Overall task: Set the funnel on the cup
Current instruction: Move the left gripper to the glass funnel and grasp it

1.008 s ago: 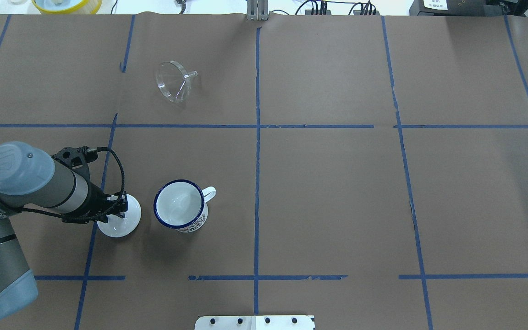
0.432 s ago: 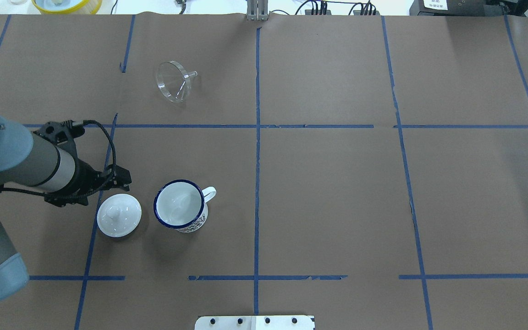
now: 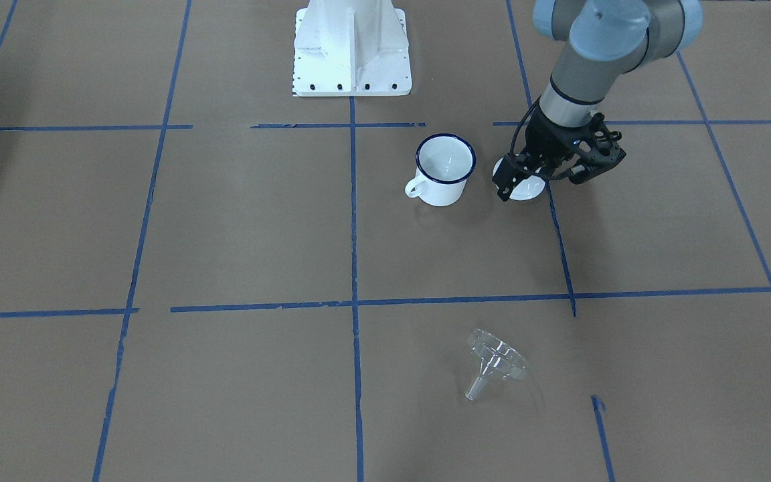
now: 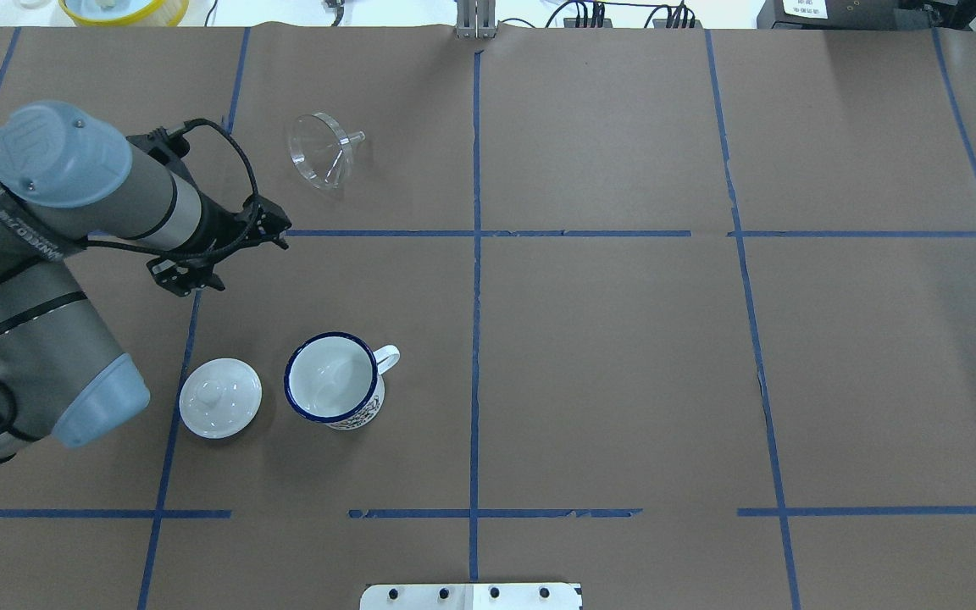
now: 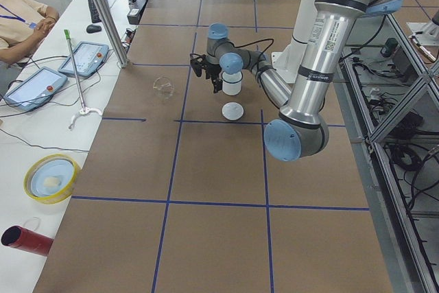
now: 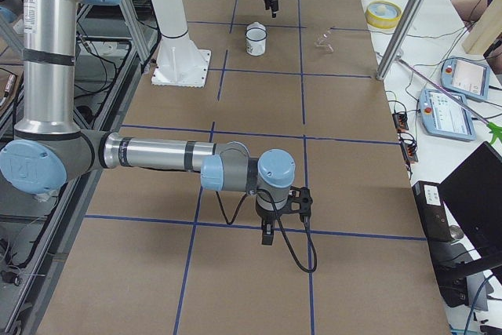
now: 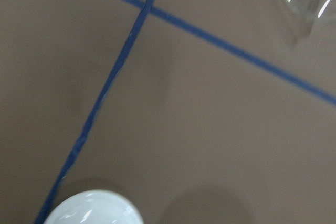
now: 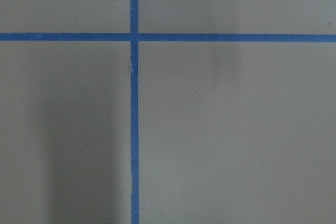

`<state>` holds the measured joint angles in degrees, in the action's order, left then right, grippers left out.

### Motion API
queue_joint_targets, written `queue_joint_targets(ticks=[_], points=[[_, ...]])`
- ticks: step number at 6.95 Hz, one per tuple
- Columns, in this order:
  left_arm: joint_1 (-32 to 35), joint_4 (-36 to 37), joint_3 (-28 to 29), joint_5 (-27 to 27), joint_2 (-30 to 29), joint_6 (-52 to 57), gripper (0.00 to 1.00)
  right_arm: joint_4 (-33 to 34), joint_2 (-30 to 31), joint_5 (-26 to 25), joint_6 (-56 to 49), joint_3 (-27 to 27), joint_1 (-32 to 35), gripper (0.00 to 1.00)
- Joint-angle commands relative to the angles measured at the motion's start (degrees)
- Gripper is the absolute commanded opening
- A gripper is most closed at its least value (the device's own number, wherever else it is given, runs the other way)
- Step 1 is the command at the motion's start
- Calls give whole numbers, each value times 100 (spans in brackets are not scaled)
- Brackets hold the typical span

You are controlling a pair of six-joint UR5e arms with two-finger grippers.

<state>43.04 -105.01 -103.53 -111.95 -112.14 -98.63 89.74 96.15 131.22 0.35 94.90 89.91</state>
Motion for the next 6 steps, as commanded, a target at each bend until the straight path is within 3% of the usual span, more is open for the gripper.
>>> queue_joint_targets(ticks=[1, 3, 5, 6], points=[[151, -2049, 831, 696, -142, -1407, 100, 0, 0, 0, 0, 3, 0, 100], [257, -3939, 1656, 1408, -150, -2490, 100, 0, 0, 0, 0, 3, 0, 100], [249, -4264, 2036, 1624, -220, -3116, 100, 0, 0, 0, 0, 2, 0, 100], [248, -4299, 2430, 1693, -586, -3266, 100, 0, 0, 0, 0, 3, 0, 100]])
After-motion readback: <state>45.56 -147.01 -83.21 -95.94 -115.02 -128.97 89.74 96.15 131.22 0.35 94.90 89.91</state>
